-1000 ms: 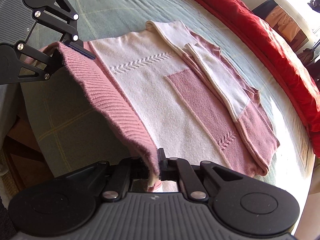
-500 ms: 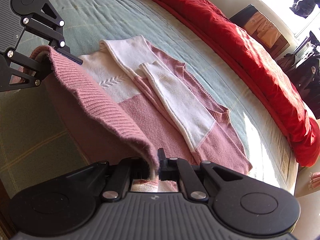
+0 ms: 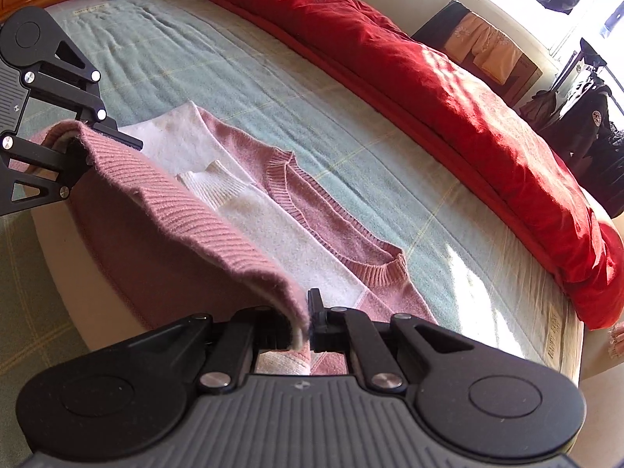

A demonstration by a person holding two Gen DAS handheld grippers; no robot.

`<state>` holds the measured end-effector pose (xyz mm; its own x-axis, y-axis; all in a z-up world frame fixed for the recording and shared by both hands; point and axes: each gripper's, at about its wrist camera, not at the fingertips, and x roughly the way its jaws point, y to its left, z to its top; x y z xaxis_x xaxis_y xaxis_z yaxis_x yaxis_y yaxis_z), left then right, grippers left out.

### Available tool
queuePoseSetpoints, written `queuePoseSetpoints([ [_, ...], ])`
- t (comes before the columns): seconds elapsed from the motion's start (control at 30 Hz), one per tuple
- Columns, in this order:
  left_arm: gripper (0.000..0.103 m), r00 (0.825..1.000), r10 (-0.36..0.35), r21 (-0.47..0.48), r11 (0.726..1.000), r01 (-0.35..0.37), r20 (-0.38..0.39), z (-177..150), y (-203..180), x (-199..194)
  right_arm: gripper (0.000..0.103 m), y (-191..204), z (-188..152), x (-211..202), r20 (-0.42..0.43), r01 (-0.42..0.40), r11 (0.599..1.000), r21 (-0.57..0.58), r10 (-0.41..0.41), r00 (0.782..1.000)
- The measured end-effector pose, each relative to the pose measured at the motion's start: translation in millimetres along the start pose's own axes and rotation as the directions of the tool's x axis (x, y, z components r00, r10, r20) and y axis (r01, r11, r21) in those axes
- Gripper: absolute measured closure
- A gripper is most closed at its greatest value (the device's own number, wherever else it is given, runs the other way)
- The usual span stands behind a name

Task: Fold clothes
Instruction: 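Lift the hem with both grippers and fold it over toward the collar, then lower the hem near the collar and open both grippers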

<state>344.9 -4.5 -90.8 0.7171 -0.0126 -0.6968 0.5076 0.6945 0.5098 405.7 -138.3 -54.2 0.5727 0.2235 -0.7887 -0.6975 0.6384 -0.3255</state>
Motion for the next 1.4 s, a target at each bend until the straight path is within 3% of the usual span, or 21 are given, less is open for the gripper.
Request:
queuePoseSetpoints([
  [0.37, 0.099, 1.0, -0.015, -0.026, 1.0, 0.014, -0.02, 14, 26, 56, 0.096, -28, 13, 49, -0.005, -0.01, 0.999, 0.054, 0.01, 1.0],
  [0.53, 0.098, 0.997, -0.054, -0.064, 0.997, 0.051, -0.047, 10, 29, 79, 0.096, -32, 10, 70, -0.026, -0.029, 0.996, 0.079, 0.032, 0.999],
  [0.67, 0.089, 0.995, -0.081, -0.11, 0.991, 0.074, -0.057, 3, 29, 93, 0.096, -33, 2, 85, -0.042, -0.041, 0.993, 0.112, 0.046, 0.998],
  [0.73, 0.087, 0.994, -0.092, -0.14, 0.987, 0.082, -0.062, 2, 31, 98, 0.089, -37, -2, 91, -0.046, -0.044, 0.987, 0.153, 0.052, 0.998],
  [0.8, 0.085, 0.994, -0.091, -0.159, 0.984, 0.08, -0.062, 3, 34, 99, 0.072, -43, -6, 95, -0.047, -0.051, 0.979, 0.196, 0.061, 0.997],
  [0.87, 0.074, 0.994, -0.087, -0.171, 0.982, 0.075, -0.062, 4, 38, 99, 0.06, -51, -10, 94, -0.044, -0.067, 0.967, 0.244, 0.08, 0.996],
  [0.97, 0.067, 0.994, -0.085, -0.177, 0.981, 0.073, -0.062, 6, 42, 93, 0.054, -62, -13, 86, -0.031, -0.089, 0.956, 0.281, 0.102, 0.994],
  [1.1, 0.065, 0.994, -0.091, -0.183, 0.98, 0.079, -0.059, 8, 44, 82, 0.041, -67, -15, 66, -0.013, -0.123, 0.953, 0.277, 0.132, 0.991],
  [1.2, 0.064, 0.995, -0.078, -0.178, 0.982, 0.067, -0.054, 10, 44, 68, 0.041, -66, -16, 43, 0.008, -0.127, 0.961, 0.247, 0.129, 0.992],
  [1.4, 0.051, 0.999, -0.039, -0.177, 0.984, 0.032, -0.034, 13, 49, 33, 0.041, -69, -32, -4, 0.01, -0.101, 0.977, 0.188, 0.101, 0.995],
])
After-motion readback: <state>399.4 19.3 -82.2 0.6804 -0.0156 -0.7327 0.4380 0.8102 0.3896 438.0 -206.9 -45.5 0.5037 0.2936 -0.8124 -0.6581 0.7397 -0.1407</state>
